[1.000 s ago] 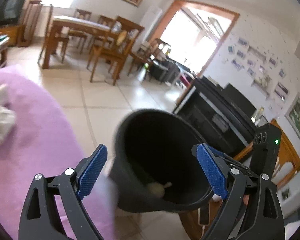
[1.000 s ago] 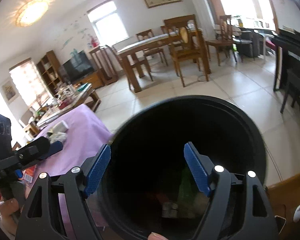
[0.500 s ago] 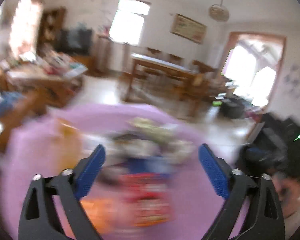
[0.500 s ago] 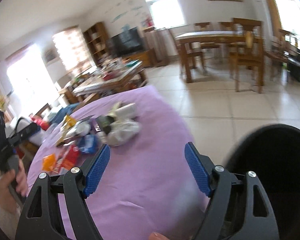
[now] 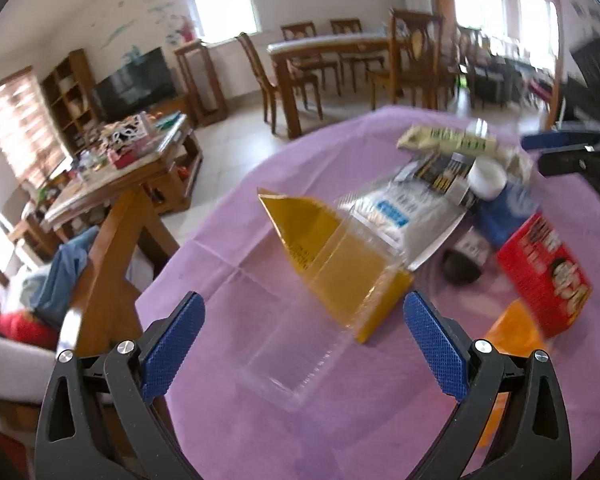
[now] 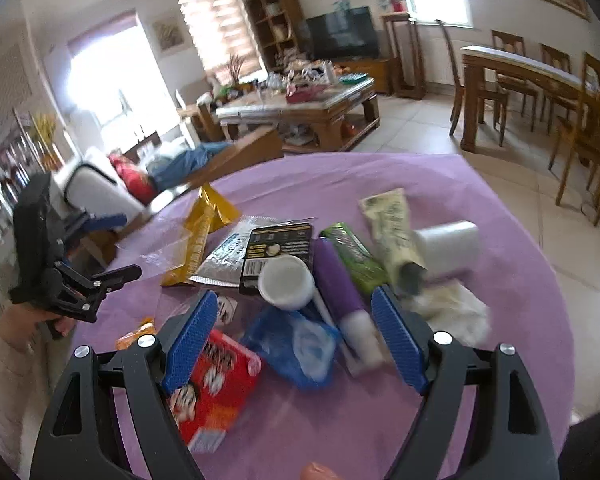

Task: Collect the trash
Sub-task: 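Grasp the clear plastic tray with the left tool while the right tool grasps the white cup, then carry the tray and cup to the black bin and open both tools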

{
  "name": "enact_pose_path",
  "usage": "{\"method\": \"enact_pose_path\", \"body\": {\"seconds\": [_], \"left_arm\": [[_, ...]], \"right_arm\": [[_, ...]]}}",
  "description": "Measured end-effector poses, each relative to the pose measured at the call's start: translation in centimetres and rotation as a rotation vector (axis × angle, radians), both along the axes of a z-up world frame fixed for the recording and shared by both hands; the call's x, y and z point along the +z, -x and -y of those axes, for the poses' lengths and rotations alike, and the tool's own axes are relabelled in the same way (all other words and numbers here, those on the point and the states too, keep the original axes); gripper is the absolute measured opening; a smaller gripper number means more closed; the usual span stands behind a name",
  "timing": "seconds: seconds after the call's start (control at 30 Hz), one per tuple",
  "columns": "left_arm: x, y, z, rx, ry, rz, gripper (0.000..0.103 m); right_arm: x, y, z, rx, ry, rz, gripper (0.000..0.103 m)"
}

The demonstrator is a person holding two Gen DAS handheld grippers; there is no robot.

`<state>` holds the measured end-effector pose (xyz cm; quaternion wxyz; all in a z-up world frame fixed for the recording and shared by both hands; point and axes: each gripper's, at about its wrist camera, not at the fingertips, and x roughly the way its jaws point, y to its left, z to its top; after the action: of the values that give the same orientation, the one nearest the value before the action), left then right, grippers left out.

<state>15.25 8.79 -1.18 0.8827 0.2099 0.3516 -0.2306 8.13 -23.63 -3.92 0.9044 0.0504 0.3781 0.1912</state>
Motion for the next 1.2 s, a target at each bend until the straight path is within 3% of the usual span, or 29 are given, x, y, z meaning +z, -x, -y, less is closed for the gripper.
{"method": "enact_pose_path", "body": {"seconds": [0.13, 0.23, 0.33, 0.4, 0.57, 1.0, 1.2], "left_arm": [[-1.2, -0.8, 1.9, -0.037, -0.036, -0.034, 0.098], [-1.2, -1.6, 1.1, -0.035, 0.07, -0.087, 0.095], [-1.4, -2.1, 0.6, -0.02, 0.14, -0.119, 0.068], [-1.7, -2.4, 0.5, 0.012, 0.147, -0.135, 0.046], [-1.5, -2.4, 0.1, 0.073, 0.189, -0.135, 0.016], [0.3, 1.8, 1.2, 0.072, 0.257, -0.086, 0.007], [1.8, 4.0, 3.0, 0.035, 0.359, -0.076, 0.006]], "right_arm": [[-1.4, -2.0, -1.9, -0.005, 0.083, -0.04, 0.078], [-2.1, -2.5, -2.2, -0.016, 0.114, -0.049, 0.069], [-2.1, -2.4, -2.5, -0.034, 0.163, -0.026, 0.05], [-1.9, -2.6, -1.8, -0.046, 0.162, -0.022, 0.036], [-1.9, -2.6, -0.3, -0.059, 0.103, -0.037, 0.036], [0.8, 3.1, 3.9, -0.097, -0.106, 0.04, 0.036], [2.2, 7.1, 6.9, -0.134, -0.172, 0.094, 0.036]]}}
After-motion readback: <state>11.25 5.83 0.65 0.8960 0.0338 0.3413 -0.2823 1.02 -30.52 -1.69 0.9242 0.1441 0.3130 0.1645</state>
